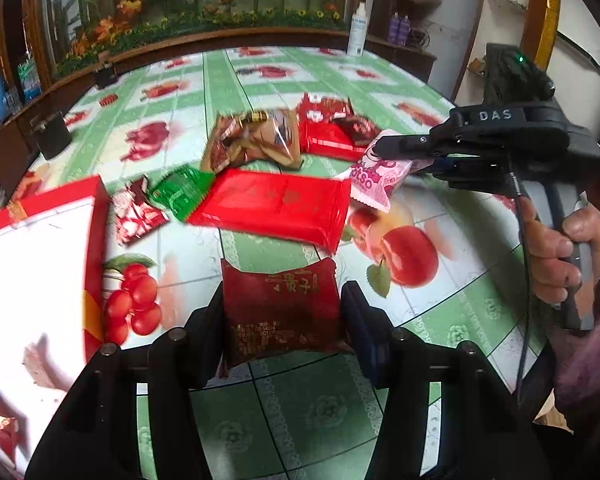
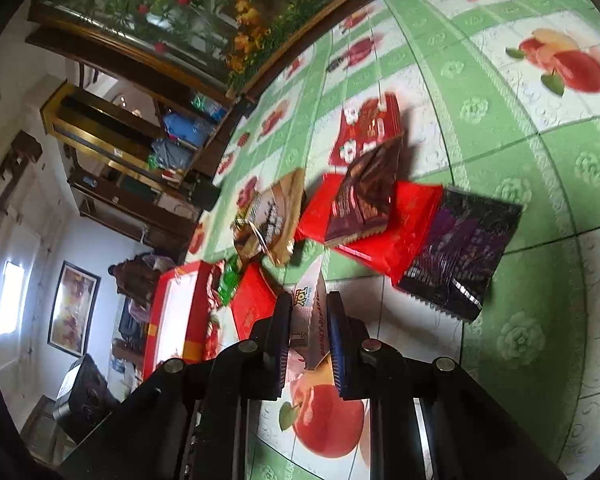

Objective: Organize snacks
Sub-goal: 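Lift both snacks and carry them over the white tray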

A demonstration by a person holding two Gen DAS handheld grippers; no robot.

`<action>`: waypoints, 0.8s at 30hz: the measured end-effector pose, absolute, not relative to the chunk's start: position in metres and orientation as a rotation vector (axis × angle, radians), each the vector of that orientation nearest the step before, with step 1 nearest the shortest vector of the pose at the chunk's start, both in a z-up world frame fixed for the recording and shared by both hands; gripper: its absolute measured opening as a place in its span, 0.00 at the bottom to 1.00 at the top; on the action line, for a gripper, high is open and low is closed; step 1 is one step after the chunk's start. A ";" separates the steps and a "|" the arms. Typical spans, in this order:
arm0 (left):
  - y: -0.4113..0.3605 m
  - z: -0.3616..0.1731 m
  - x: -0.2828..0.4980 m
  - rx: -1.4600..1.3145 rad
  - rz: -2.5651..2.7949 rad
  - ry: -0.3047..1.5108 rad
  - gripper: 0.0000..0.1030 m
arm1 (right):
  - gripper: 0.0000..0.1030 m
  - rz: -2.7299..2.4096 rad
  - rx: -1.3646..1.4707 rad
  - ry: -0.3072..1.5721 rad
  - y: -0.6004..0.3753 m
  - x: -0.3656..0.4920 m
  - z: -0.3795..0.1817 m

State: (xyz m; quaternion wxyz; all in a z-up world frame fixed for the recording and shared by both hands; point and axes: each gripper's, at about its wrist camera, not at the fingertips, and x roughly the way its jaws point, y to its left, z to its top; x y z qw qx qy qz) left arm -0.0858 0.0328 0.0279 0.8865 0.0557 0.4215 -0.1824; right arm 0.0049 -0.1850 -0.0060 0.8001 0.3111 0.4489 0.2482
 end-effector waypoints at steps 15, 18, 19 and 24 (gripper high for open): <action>0.091 0.068 -0.130 0.105 -0.193 0.704 0.52 | 0.17 0.547 0.712 0.792 -0.199 -0.002 0.017; 0.113 0.069 -0.131 0.071 -0.135 0.700 0.52 | 0.17 0.539 0.696 0.790 -0.196 -0.002 0.017; 0.119 0.069 -0.132 0.062 -0.119 0.698 0.52 | 0.17 0.539 0.691 0.789 -0.195 -0.002 0.017; 0.154 0.069 -0.136 0.014 -0.039 0.683 0.52 | 0.17 0.577 0.685 0.795 -0.182 0.002 0.018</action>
